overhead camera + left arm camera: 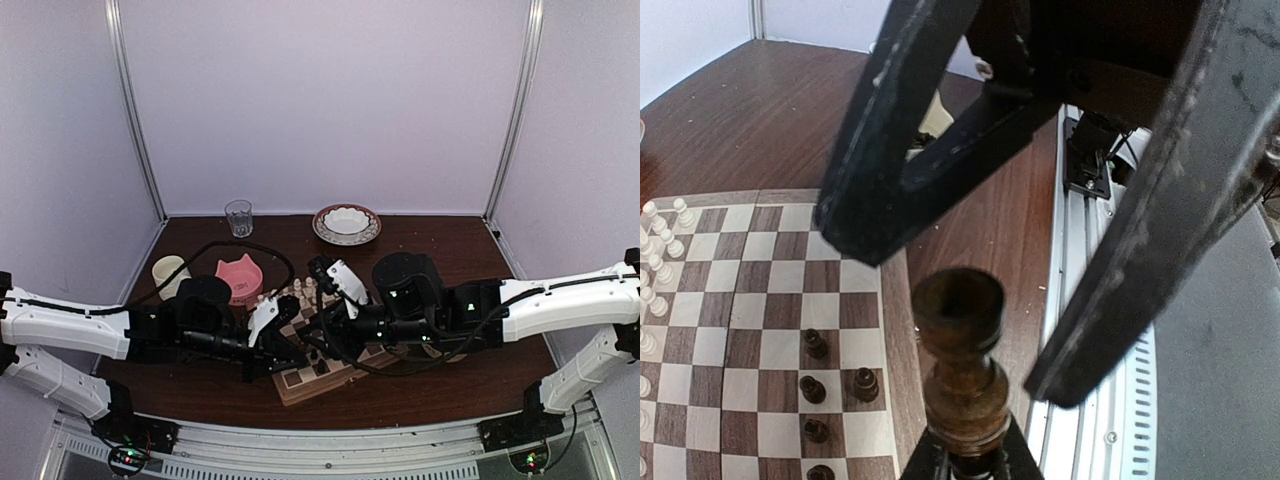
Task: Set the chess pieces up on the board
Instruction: Pick up the rook from the chess pile.
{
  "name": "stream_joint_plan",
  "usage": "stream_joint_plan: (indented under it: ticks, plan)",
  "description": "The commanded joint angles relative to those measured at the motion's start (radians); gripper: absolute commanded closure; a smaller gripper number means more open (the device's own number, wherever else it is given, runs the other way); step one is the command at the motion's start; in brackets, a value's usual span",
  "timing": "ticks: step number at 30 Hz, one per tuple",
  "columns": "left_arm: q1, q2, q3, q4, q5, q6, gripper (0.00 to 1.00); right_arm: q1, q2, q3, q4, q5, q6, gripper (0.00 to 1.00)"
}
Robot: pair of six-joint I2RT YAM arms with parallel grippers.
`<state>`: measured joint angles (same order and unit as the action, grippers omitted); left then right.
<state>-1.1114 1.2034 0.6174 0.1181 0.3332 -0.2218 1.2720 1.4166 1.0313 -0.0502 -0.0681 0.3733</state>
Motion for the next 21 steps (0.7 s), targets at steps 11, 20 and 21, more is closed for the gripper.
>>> stream_joint_plan:
  ticks: [11, 20, 21]
  plan:
    - [0.002, -0.010, 0.033, 0.023, 0.017, 0.014, 0.99, -0.001, 0.021, 0.003, 0.012, 0.005, 0.009, 0.75]
    - [0.003, -0.007, 0.038, 0.011, -0.038, 0.004, 0.99, -0.003, -0.038, -0.031, 0.021, 0.043, 0.020, 0.91]
    - [0.002, -0.007, 0.040, 0.003, -0.073, -0.003, 0.99, -0.003, -0.052, -0.036, 0.011, 0.061, 0.020, 0.93]
